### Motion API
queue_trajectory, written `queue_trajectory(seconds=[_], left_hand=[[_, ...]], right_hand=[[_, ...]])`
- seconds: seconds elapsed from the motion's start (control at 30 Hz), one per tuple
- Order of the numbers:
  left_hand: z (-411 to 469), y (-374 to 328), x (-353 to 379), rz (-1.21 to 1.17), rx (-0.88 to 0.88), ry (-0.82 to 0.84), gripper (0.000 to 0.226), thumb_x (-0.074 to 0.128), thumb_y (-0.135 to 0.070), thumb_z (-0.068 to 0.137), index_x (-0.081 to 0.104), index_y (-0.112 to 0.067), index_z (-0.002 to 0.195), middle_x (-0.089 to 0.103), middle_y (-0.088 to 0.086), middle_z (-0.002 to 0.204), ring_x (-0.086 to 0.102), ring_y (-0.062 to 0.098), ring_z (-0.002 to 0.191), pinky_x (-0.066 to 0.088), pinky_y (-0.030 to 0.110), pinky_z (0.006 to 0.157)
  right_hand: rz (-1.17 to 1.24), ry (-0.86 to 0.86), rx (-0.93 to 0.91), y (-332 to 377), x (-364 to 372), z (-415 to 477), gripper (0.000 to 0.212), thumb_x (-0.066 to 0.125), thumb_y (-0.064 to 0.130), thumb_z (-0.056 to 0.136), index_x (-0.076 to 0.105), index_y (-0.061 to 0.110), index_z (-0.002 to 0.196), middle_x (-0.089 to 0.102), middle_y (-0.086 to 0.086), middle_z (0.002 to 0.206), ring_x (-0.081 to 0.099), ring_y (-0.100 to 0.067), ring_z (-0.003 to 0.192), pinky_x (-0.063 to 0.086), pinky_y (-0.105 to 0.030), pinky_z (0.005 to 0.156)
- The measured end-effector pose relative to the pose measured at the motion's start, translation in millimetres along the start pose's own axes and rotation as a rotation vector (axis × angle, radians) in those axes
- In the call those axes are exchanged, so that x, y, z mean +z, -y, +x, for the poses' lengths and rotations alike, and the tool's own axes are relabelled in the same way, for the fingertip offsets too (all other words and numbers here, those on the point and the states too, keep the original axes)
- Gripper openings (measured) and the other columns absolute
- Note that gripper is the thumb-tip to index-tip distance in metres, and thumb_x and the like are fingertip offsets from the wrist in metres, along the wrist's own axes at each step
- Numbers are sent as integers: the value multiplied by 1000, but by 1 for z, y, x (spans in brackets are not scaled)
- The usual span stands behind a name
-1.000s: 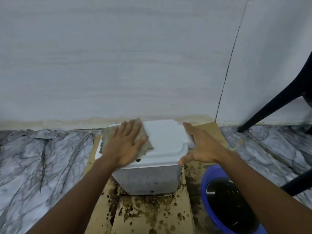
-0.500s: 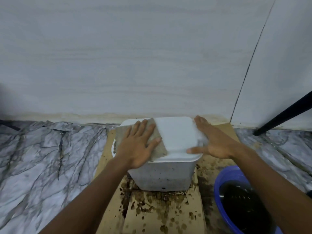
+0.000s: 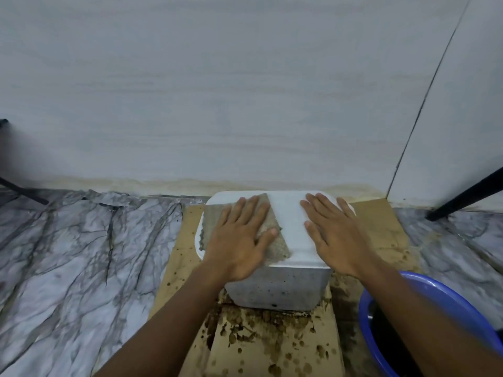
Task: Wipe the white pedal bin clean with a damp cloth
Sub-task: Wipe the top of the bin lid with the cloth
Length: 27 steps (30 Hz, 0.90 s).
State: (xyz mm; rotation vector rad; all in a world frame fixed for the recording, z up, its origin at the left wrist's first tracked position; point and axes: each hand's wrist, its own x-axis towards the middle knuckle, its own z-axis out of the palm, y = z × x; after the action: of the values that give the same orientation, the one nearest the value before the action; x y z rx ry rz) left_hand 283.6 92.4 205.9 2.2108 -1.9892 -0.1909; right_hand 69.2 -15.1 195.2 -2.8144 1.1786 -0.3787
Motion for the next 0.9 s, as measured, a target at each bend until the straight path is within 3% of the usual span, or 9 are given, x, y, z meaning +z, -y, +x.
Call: queue_trajectory(seconds=[0.1,0.2,0.37,0.5,0.6,0.7,0.8,0.9], left_hand=[[24,53,-4,-44,-195,17,80,4,-73,97,-8,-30,163,-19,-11,166,-19,16,156,-6,43,128],[59,47,-9,-41,-271,50,78,9,-68,99,-3,-26,164,-11,1,171,-14,26,157,-5,47,127],[49,-28,-5,-2,-47,47,70,10,-59,106,-9,-24,163,-17,-1,170,-21,21,155,-11,44,127],[1,-6,-2,-13,33,11,71,5,-66,101,-8,-31,162,-20,-11,166,-25,10,153,-14,37,126],[13,38,-10,-47,-147,9,74,12,-68,101,-8,-32,162,-19,-7,168,-20,16,155,-10,38,127],[49,52,-17,-112,-299,35,72,21,-62,104,3,-26,164,-4,4,172,-7,29,158,0,46,128],[71,13,-13,14,-215,53,70,16,-59,105,5,-22,164,0,5,172,-7,30,158,-3,49,127],[62,-33,-4,26,-44,61,70,11,-59,106,-6,-23,163,-12,1,171,-18,24,156,-9,48,127]], right_hand=[[-15,11,11,5,-1,-2,72,-2,51,97,22,24,159,14,6,166,5,-11,155,-1,-41,126],[-8,34,26,2,-2,1,72,-5,53,95,18,30,159,10,9,167,0,-9,155,-2,-42,126],[-2,3,16,-6,0,1,66,4,51,99,27,30,157,21,7,166,10,-11,154,5,-43,126],[15,-20,13,-2,4,-2,62,8,50,101,30,31,156,22,8,165,11,-10,154,6,-44,126],[14,-13,6,2,4,-3,64,5,51,100,26,31,157,17,10,165,6,-9,154,3,-43,126],[14,-8,18,1,3,-3,66,2,51,99,24,31,158,14,10,165,4,-9,154,2,-44,126],[-7,-8,33,-1,3,1,66,2,50,98,26,32,157,18,10,166,7,-10,155,5,-45,126],[-21,-26,29,-3,4,2,64,7,47,100,32,31,156,26,7,164,15,-13,154,11,-47,125]])
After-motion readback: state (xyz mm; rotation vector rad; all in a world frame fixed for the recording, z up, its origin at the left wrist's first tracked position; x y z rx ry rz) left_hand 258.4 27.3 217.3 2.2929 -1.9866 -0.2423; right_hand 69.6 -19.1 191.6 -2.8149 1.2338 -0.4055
